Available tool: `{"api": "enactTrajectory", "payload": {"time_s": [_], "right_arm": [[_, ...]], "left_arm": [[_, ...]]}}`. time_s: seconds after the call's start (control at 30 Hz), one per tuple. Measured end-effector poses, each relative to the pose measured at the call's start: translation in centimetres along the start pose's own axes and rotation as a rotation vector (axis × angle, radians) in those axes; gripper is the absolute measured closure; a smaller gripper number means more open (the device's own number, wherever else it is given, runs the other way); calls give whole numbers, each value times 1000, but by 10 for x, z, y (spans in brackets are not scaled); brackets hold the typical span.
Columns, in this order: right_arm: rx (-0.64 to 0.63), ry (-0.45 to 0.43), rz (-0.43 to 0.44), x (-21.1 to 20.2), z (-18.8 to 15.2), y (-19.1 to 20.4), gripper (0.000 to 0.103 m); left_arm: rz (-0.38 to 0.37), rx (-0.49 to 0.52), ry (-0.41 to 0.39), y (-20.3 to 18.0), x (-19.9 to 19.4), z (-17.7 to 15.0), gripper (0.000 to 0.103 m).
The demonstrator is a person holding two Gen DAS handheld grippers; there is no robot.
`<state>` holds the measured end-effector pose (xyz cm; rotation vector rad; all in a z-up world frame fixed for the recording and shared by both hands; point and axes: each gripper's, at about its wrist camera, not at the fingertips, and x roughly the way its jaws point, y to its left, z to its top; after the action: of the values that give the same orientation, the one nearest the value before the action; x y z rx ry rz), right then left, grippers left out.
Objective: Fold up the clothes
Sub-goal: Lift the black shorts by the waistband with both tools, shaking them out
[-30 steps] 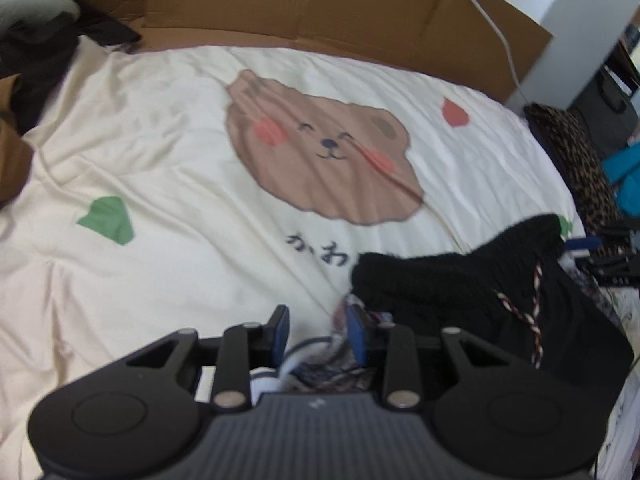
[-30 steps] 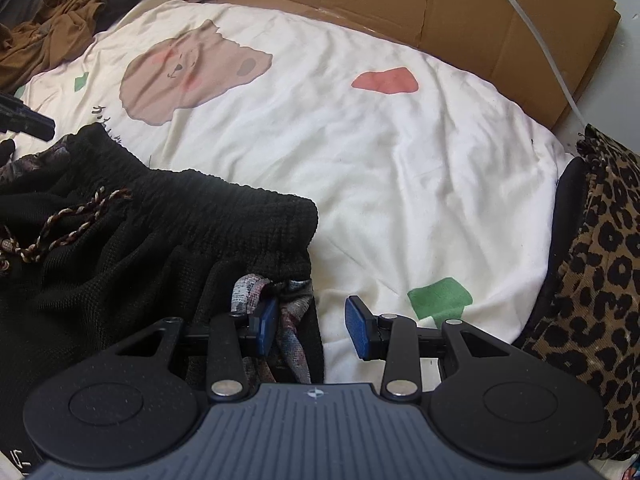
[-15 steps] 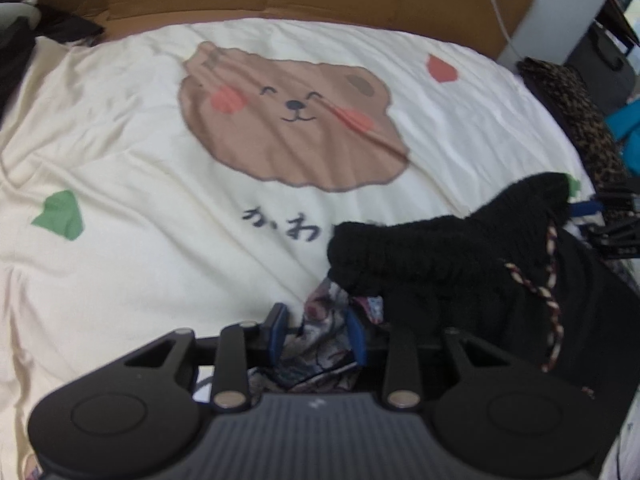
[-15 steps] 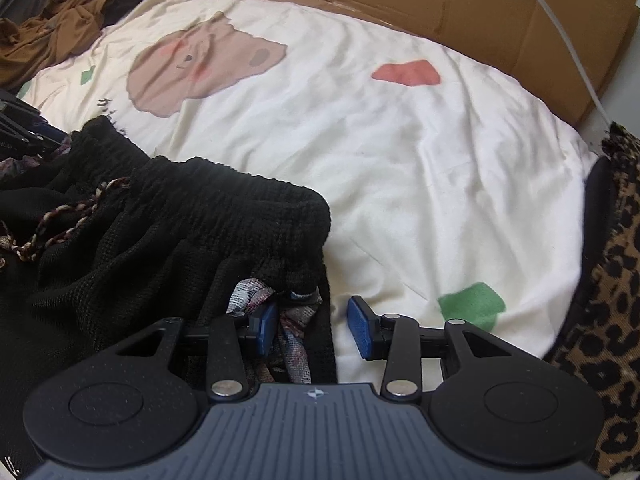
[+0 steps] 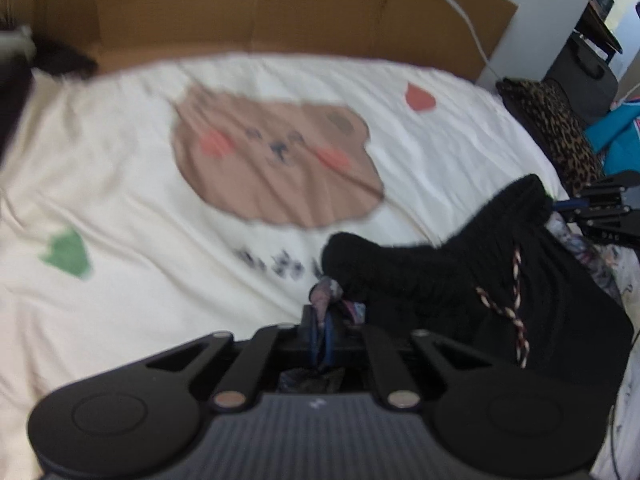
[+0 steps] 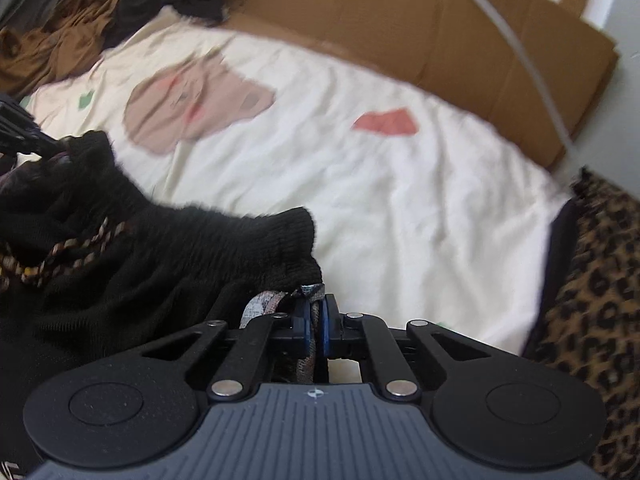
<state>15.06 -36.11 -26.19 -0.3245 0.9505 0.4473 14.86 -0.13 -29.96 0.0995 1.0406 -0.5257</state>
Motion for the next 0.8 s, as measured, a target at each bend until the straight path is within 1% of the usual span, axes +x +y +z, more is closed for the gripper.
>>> {"api": "enactTrajectory", "payload": {"time_s": [0.17, 0.23, 0.3, 0.37, 0.5, 0.57, 0.6, 0.63, 0.7, 0.8], "right_arm": [[-6, -61, -38, -11, 20, -3, 100], [-7, -86, -55, -14, 28, -3, 100], [-8, -98, -72, -10, 36, -2, 100], [2, -82, -73, 5, 40, -3, 100], [46, -23, -29, 40, 35, -9, 99], [72, -3, -18, 46, 33, -12, 94], [81, -1, -16, 45, 32, -14, 89], [87, -7, -14, 41, 31, -15, 77], [98, -18, -12, 33, 29, -19, 68], [142, -37, -9, 24, 29, -27, 67]], "left_arm": [[86, 34, -88, 6, -23, 18, 99], [116, 30, -119, 10, -27, 24, 100], [141, 20, -131, 15, -24, 28, 100], [142, -3, -117, 21, -11, 29, 100], [127, -39, -39, 31, 19, 21, 99], [140, -31, -15, 32, 23, 19, 94], [147, -27, -2, 33, 25, 18, 89], [145, -27, 0, 34, 23, 18, 87], [132, -29, -9, 38, 15, 18, 85], [113, -42, -32, 44, 4, 22, 77]]}}
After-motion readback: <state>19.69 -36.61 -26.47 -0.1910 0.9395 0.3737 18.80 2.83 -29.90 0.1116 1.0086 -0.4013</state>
